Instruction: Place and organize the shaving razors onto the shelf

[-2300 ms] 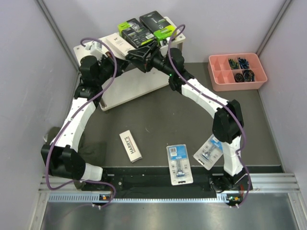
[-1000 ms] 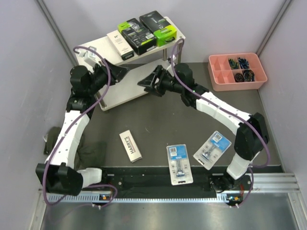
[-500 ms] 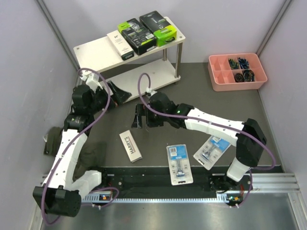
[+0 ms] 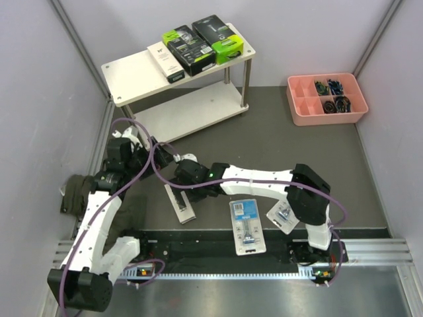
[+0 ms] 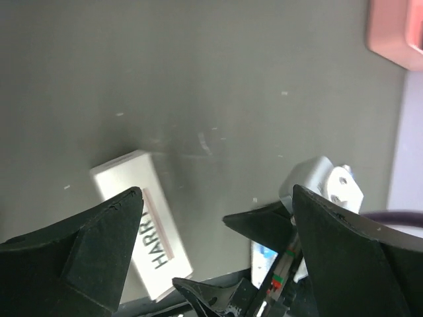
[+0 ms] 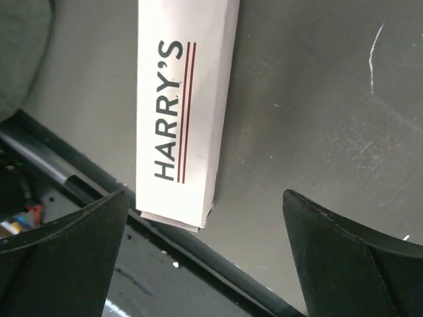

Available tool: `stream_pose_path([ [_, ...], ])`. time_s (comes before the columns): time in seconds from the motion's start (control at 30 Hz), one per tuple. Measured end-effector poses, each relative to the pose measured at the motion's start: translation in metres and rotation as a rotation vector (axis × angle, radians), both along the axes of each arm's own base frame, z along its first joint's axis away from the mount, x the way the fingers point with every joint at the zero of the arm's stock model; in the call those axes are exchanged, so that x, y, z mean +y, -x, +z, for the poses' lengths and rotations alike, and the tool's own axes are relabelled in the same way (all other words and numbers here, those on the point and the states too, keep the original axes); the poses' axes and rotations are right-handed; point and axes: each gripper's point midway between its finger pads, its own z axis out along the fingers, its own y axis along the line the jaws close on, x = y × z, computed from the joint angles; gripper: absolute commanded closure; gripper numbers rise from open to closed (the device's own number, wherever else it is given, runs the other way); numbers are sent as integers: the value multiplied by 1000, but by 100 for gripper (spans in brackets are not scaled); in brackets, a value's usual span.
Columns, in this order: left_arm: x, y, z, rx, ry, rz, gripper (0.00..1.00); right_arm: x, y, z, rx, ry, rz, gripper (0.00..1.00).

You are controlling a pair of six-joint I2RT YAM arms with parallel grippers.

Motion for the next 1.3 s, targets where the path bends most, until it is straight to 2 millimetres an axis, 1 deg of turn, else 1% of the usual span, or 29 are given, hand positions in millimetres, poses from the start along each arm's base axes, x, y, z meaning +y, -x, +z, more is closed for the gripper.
stream_pose_path([
  [0.07,7,4,-10,33,-21,33,1,2,3,-6,-4,30,3,1],
  [0.17,15,8,-20,63,-49,72,1,6,7,-14,-8,60,9,1],
  [0.3,23,14,-30,105,-80,105,1,9,11,-24,-2,81,15,1],
  [0.47,31,18,-38,141,-112,136,1,15,14,-33,6,92,15,3],
  [0.6,36,20,-45,169,-135,155,1,20,15,-40,12,94,14,10],
  [0.67,37,21,-48,180,-141,160,1,21,17,-42,16,93,16,11],
  [0.7,38,21,-49,182,-142,161,1,21,17,-43,18,95,16,14],
  [0.8,40,22,-52,187,-152,170,1,23,18,-47,20,101,14,18],
  [0.97,49,24,-59,206,-185,201,1,30,17,-56,3,133,-6,21],
  [1.07,53,27,-67,234,-206,214,1,29,18,-63,-8,173,-17,26],
  [1.13,56,29,-70,250,-219,223,1,29,17,-67,-19,193,-21,32],
  [1.17,57,30,-71,254,-221,224,1,28,18,-67,-20,205,-20,37],
  [1.2,57,31,-71,257,-224,225,1,28,18,-67,-24,210,-21,45],
  [1.27,57,31,-72,260,-225,224,1,26,17,-68,-30,220,-23,53],
  [1.3,57,31,-72,259,-224,223,1,26,17,-68,-31,224,-25,59],
])
